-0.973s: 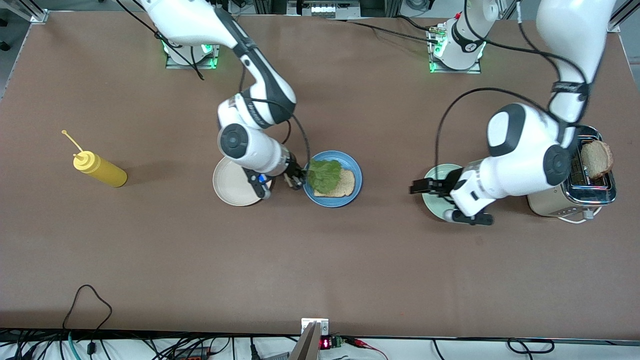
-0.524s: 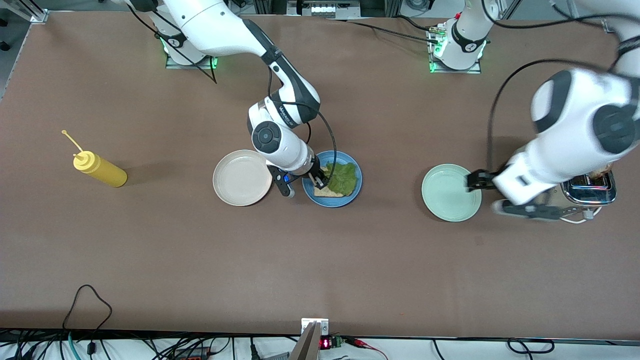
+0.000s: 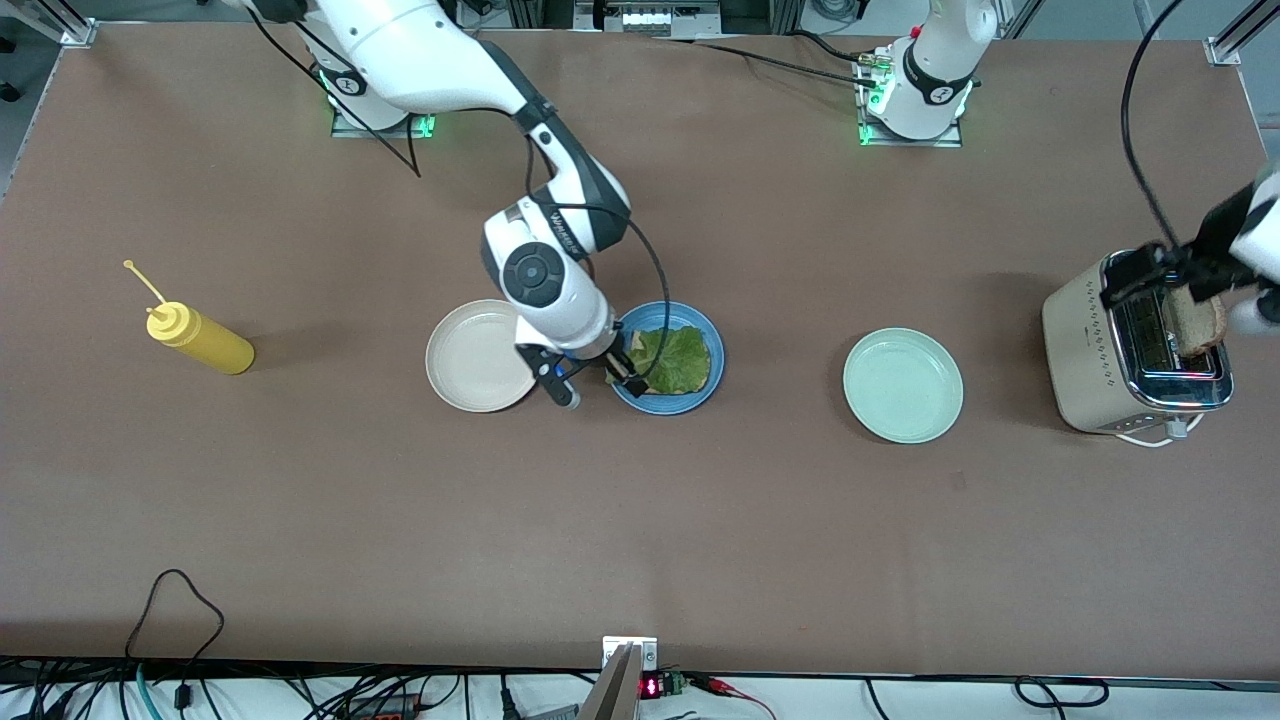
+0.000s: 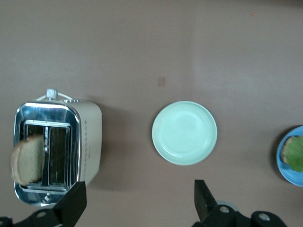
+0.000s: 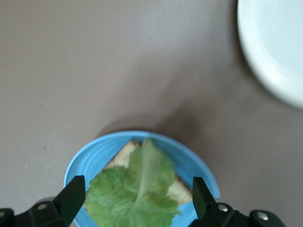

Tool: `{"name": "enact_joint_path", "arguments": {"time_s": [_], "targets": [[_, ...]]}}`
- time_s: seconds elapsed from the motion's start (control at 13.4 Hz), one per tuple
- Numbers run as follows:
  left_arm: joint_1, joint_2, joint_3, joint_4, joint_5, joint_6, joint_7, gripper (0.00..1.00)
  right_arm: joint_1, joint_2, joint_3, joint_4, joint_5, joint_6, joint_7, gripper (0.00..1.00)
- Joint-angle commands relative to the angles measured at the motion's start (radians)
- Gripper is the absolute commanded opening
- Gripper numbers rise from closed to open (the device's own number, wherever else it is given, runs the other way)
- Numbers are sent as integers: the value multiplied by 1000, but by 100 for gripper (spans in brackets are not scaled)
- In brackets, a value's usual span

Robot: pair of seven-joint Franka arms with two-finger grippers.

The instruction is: Make sandwich in blue plate with both arms

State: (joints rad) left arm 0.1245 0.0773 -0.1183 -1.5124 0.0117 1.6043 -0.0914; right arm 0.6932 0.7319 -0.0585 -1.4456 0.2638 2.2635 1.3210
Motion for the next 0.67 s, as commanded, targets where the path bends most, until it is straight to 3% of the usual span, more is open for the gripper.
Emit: {"name": "enact_joint_path", "arguments": {"time_s": [0.0,0.22,0.6], "targets": [[12,-108,-17,-128,-26,14,13,100,-61,-106,6,-10,-35,-131,-98,100],[17,-191,-21,-253,-24,66,16,100,-125,-178,6,-12,-70,-267,-271,100],[17,-183,-18,-253,-24,34,18,100,-260,-285,6,-22,-87,-493,-570,100]]}}
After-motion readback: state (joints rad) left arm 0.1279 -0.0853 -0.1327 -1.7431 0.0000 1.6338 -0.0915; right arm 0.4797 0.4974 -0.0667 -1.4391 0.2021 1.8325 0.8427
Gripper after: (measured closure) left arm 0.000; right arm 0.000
